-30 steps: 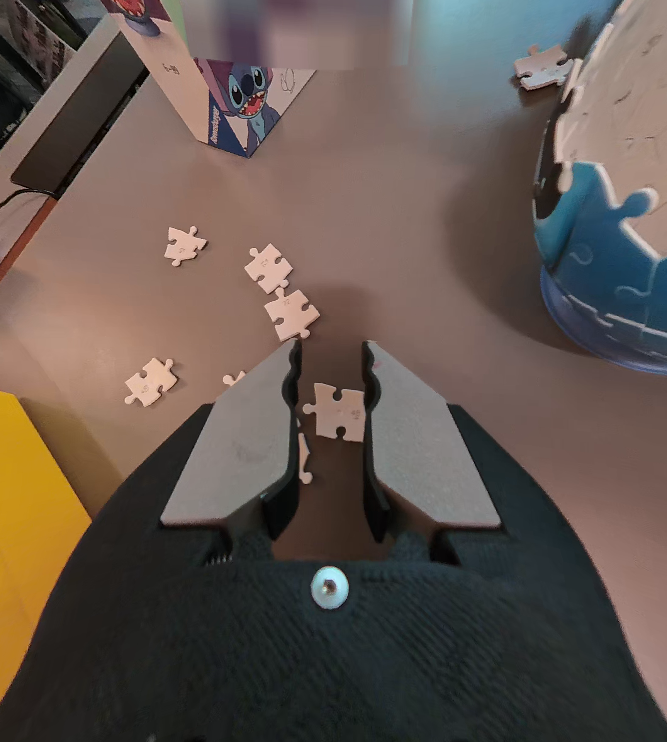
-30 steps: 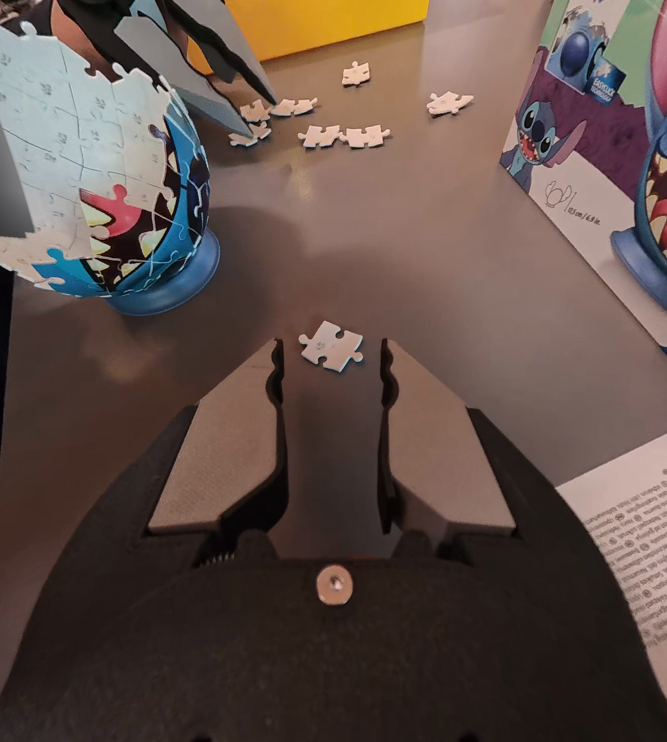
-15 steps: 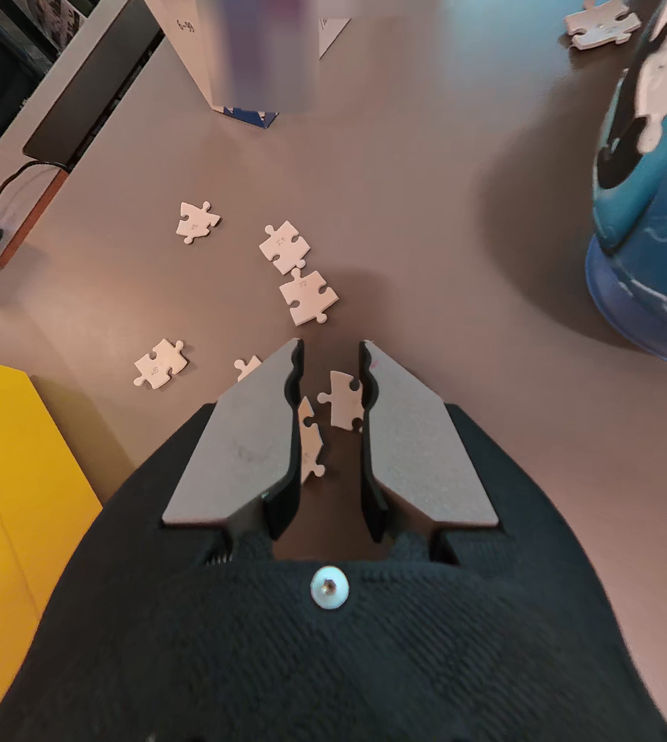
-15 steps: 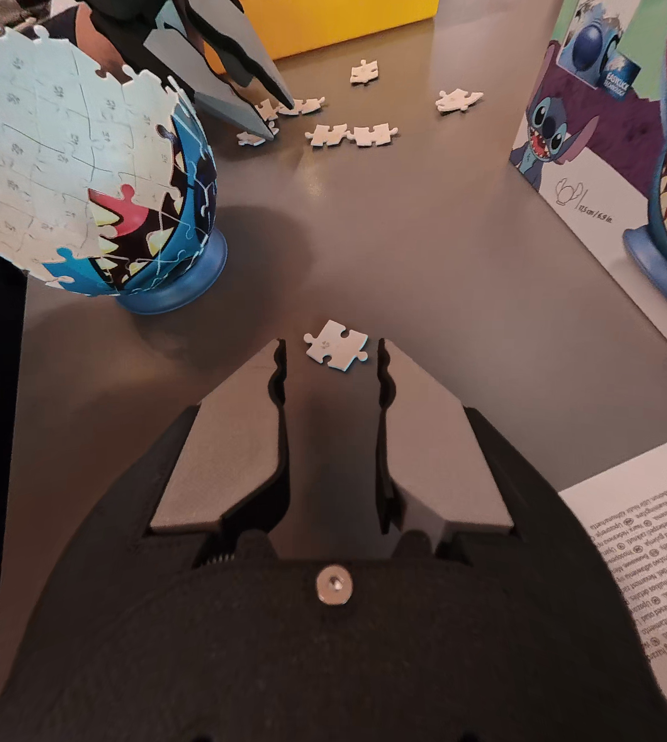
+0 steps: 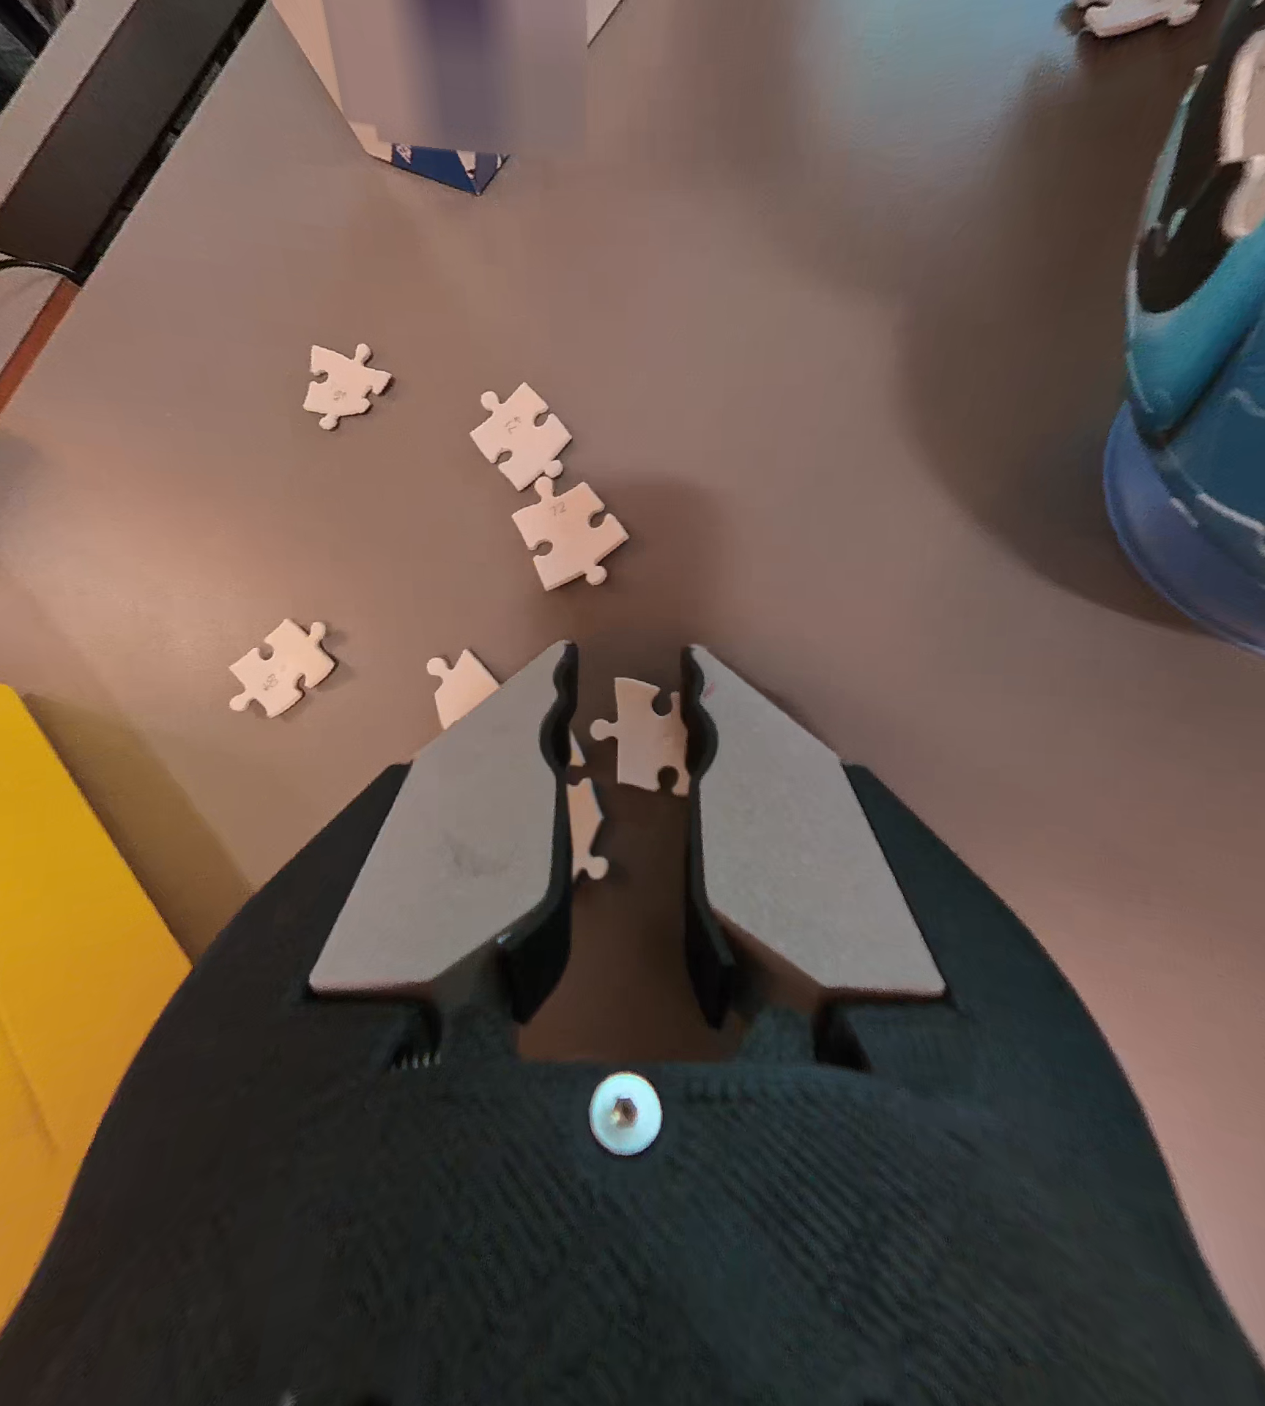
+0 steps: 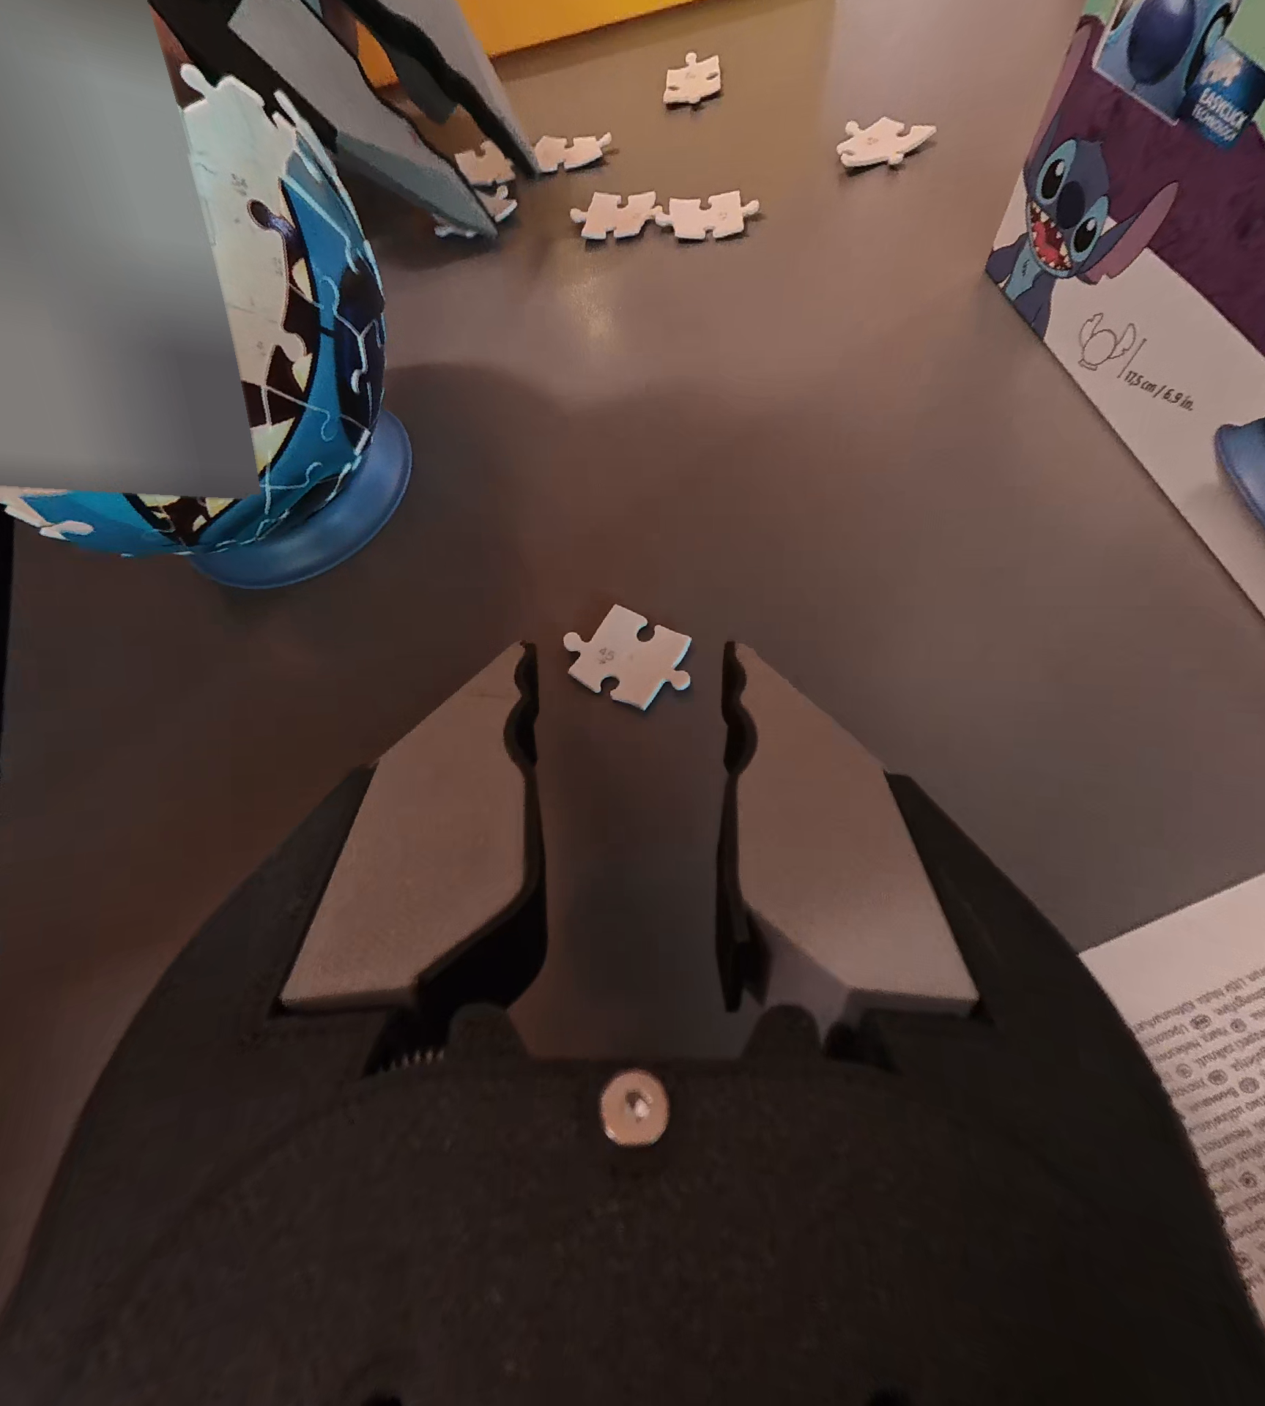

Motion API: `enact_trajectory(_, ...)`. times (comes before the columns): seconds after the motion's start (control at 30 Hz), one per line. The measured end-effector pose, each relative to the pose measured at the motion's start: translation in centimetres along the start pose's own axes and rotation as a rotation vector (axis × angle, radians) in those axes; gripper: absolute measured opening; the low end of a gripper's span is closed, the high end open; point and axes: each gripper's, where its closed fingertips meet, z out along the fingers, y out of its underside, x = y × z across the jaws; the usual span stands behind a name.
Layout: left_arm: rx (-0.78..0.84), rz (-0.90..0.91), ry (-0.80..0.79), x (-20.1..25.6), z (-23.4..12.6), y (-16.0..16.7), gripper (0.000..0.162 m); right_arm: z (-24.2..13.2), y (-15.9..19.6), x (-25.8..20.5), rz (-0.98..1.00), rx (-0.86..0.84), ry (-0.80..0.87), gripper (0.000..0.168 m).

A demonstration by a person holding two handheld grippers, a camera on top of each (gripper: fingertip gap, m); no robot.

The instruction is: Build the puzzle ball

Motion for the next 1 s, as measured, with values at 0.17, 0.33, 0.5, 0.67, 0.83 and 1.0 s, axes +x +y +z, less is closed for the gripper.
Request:
enact_trajectory(0.17, 0.017, -0.069, 0.015, -0.7, -0.4, 0.0, 0.026, 0.2, 0.3, 0.0, 0.024, -0.023, -0.015, 0.049)
enact_trajectory(0.33, 0.021, -0.051, -0.016, -1.0, -0.6, -0.2, 0.027, 0.7, 0.8, 0.1, -0.004, -0.064, 0.028, 0.051)
enact_trajectory(0.5, 0.018, -0.057, -0.044, -1.6, -0.5, 0.1, 0.025, 0.6, -0.3, 0.2, 0.010, -0.008, 0.193, 0.047)
enact_trajectory(0.67, 0.019, -0.090, -0.052, -1.8, -0.2, 0.3, 0.025, 0.6, -0.3, -1.8, 0.043, 0.022, 0.232, 0.045)
enact_trajectory(0.83, 0.015, -0.087, -0.057, -1.7, -0.1, 0.3, 0.025, 1.0, 0.3, -0.7, 0.059, -0.044, 0.369, 0.044)
enact_trajectory(1.0, 0.000, -0.088, -0.055, -1.8, 0.1, 0.7, 0.025, 1.9, 1.2, -0.5, 0.026, -0.138, 0.393, 0.032)
